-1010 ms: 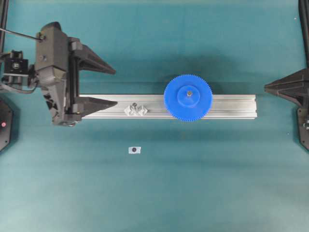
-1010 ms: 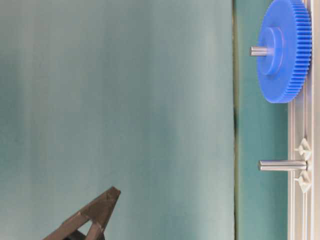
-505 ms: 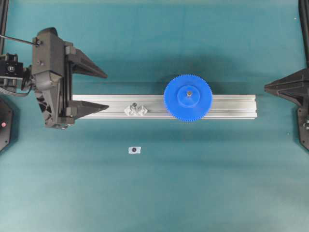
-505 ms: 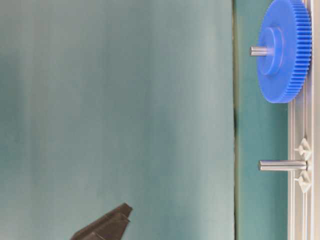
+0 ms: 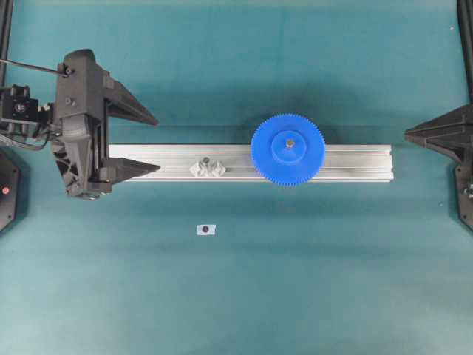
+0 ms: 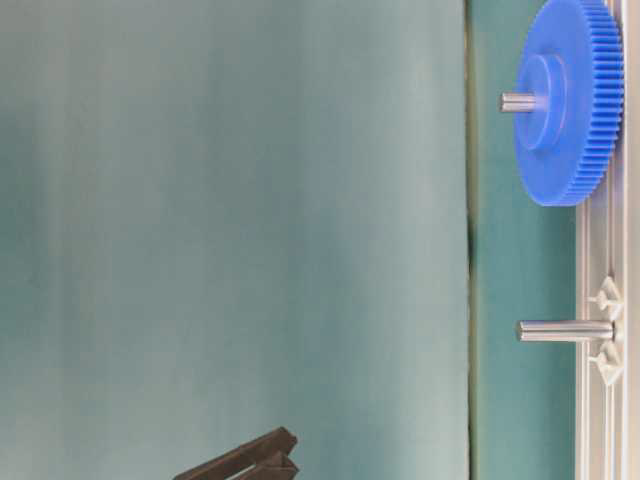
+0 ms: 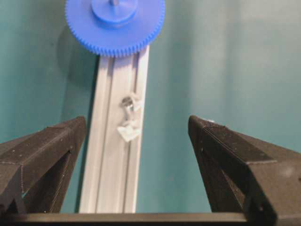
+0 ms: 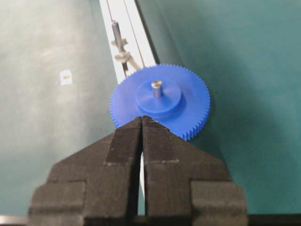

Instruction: Find the location of the shaft and insert the large gear.

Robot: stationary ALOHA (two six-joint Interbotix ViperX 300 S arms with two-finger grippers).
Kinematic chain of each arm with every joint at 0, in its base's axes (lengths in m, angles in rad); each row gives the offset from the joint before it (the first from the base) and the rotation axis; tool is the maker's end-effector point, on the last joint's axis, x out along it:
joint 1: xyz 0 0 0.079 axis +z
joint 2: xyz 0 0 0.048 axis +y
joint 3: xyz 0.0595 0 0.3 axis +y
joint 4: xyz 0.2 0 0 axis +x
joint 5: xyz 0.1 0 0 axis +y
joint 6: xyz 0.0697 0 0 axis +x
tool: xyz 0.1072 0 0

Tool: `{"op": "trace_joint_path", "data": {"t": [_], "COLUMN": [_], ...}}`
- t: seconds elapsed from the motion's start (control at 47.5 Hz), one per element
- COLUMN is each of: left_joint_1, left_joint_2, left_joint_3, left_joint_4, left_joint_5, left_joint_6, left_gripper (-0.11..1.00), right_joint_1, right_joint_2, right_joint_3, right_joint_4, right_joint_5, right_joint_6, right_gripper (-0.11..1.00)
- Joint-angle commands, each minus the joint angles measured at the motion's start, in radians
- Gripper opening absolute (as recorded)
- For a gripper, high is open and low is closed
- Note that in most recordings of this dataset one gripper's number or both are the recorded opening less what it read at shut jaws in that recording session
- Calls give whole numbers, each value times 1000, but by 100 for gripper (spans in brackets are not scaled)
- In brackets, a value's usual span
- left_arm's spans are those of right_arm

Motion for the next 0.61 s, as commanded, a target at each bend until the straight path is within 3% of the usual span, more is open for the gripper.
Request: {"op": "trace_joint_path", "data": {"t": [0.0,0.589], "left_joint_1": [-3,-9], "left_joint_2": [-9,-9], "left_joint_3": [-11,-9], "left_joint_4": [3,2], "left_joint_5": [-5,-5], "left_joint_6": [-2,-3], "left_gripper": [91,91], "right_joint_1": [-3,-3], "right_joint_2": [6,8], "right_joint_3": [-9,-5], "right_joint_4": [0,0], "right_joint_5": [-9,-8], "right_joint_6": [8,8], "right_gripper": [2,2]}}
